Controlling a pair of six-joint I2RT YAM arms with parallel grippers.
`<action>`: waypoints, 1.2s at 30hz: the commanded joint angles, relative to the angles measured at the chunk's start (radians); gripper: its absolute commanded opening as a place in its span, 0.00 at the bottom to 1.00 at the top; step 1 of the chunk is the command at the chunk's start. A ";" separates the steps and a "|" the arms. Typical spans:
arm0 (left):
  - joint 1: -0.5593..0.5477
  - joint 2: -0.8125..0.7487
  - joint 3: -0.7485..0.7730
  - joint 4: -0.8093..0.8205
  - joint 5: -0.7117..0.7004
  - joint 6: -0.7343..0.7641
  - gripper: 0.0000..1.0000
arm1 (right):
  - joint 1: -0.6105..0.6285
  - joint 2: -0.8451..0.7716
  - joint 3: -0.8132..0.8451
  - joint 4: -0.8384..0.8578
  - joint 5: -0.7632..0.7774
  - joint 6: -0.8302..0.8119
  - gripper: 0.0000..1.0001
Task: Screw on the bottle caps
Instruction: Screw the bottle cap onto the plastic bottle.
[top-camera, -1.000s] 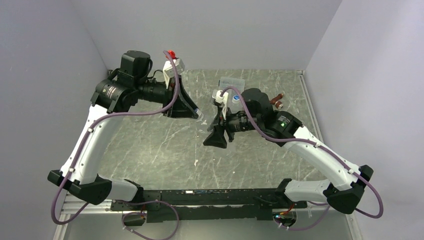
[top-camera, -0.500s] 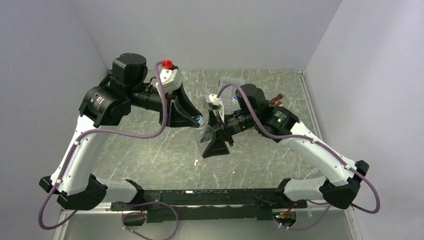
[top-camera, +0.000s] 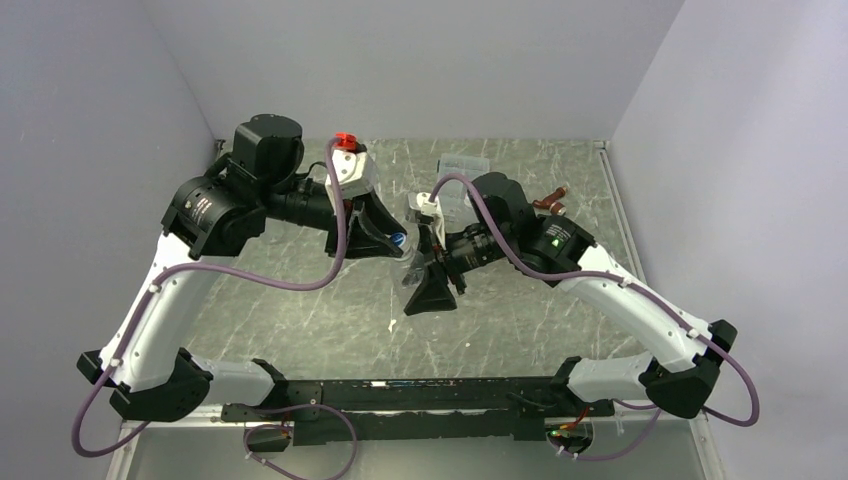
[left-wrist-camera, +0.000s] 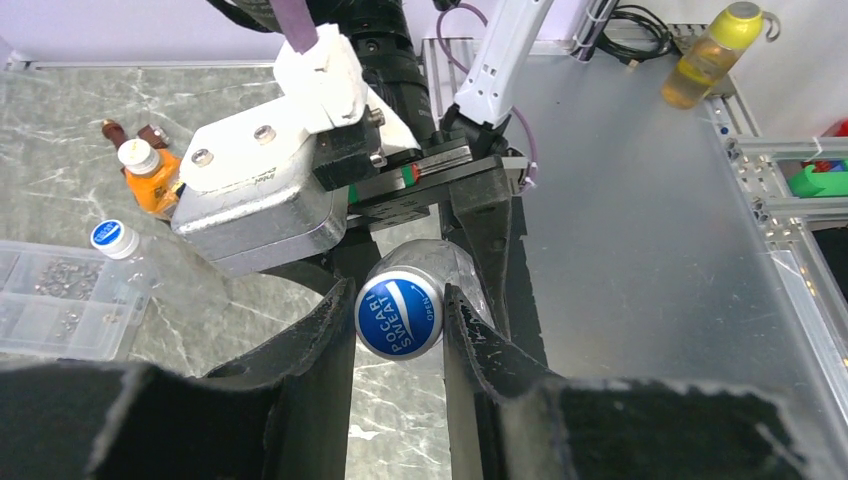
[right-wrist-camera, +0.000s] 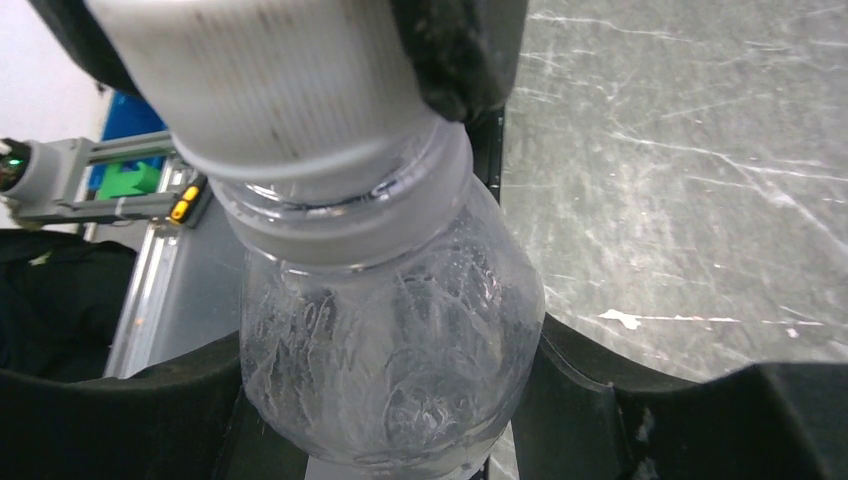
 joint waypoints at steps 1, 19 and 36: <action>-0.037 0.037 -0.018 -0.149 -0.032 -0.002 0.04 | -0.009 -0.056 0.043 0.230 0.105 -0.031 0.45; -0.034 0.075 0.118 -0.096 -0.235 -0.132 0.67 | 0.019 -0.076 0.019 0.226 0.177 -0.080 0.44; -0.027 -0.147 -0.111 0.245 -0.477 -0.284 0.94 | 0.022 -0.122 -0.048 0.350 0.580 -0.003 0.44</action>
